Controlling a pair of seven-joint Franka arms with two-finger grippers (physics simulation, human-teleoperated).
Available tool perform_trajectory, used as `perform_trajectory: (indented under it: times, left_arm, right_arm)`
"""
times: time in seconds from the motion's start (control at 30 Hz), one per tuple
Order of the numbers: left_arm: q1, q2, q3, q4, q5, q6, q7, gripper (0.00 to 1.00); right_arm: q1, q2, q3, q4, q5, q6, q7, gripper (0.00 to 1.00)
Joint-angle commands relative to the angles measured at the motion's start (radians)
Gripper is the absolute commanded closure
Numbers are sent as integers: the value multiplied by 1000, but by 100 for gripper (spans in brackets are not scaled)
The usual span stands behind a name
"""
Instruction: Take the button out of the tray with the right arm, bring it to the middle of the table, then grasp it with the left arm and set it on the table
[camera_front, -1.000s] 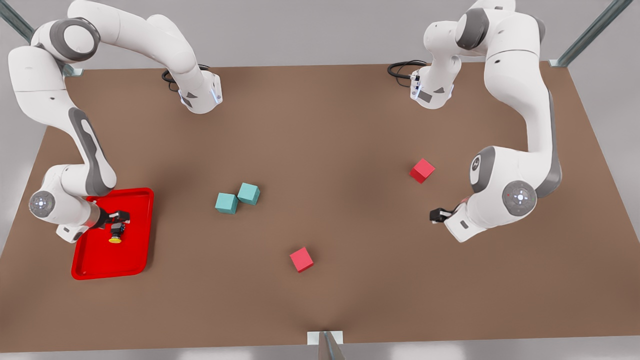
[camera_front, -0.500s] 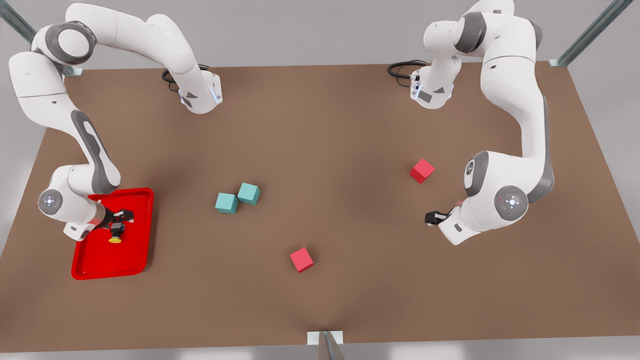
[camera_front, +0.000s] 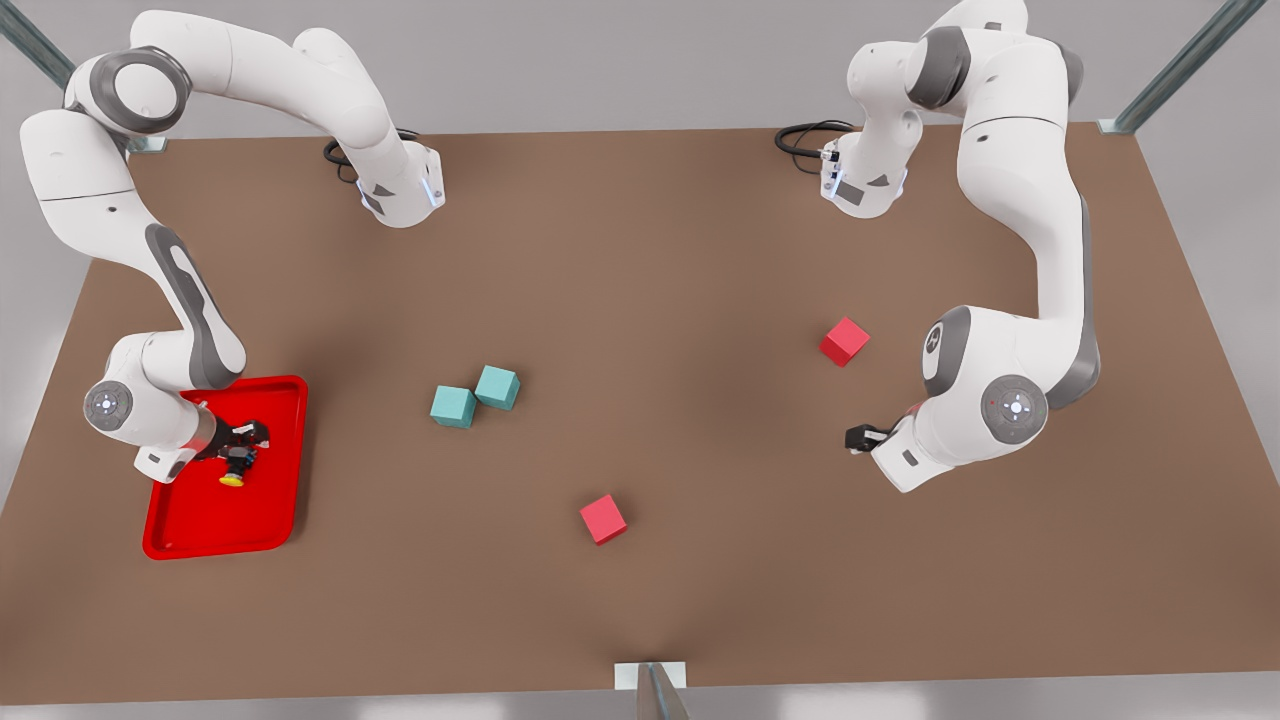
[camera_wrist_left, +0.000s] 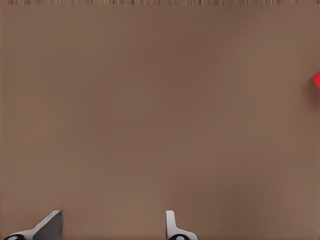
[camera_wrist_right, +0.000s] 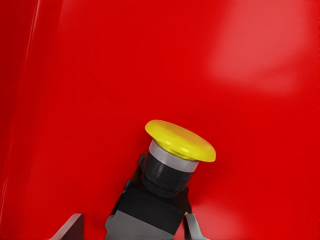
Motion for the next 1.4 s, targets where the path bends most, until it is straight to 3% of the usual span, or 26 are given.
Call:
perform_trajectory:
  times: [0.0,0.1,0.2,0.63,0.97,1.17,1.37]
  left_arm:
    - [0,-2,0,1,1,3,-3,0]
    - [0,-2,0,1,1,3,-3,0]
    - [0,-2,0,1,1,3,-3,0]
    - [-2,-10,0,2,1,-1,-11,0]
    - [3,-16,0,2,2,-12,-9,0]
    - [11,-17,1,2,4,-10,-9,0]
    - [15,-19,6,1,4,-10,-9,0]
  right_arm:
    - [1,-1,0,0,1,9,-5,20]
    - [5,-1,0,0,1,10,14,20]
    - [5,1,0,0,0,12,20,32]
    - [2,-7,2,3,-2,10,20,53]
    - [21,-83,56,11,79,-45,55,54]
    - [349,-186,11,118,311,-208,247,54]
    - [1013,-189,-380,316,629,-269,461,54]
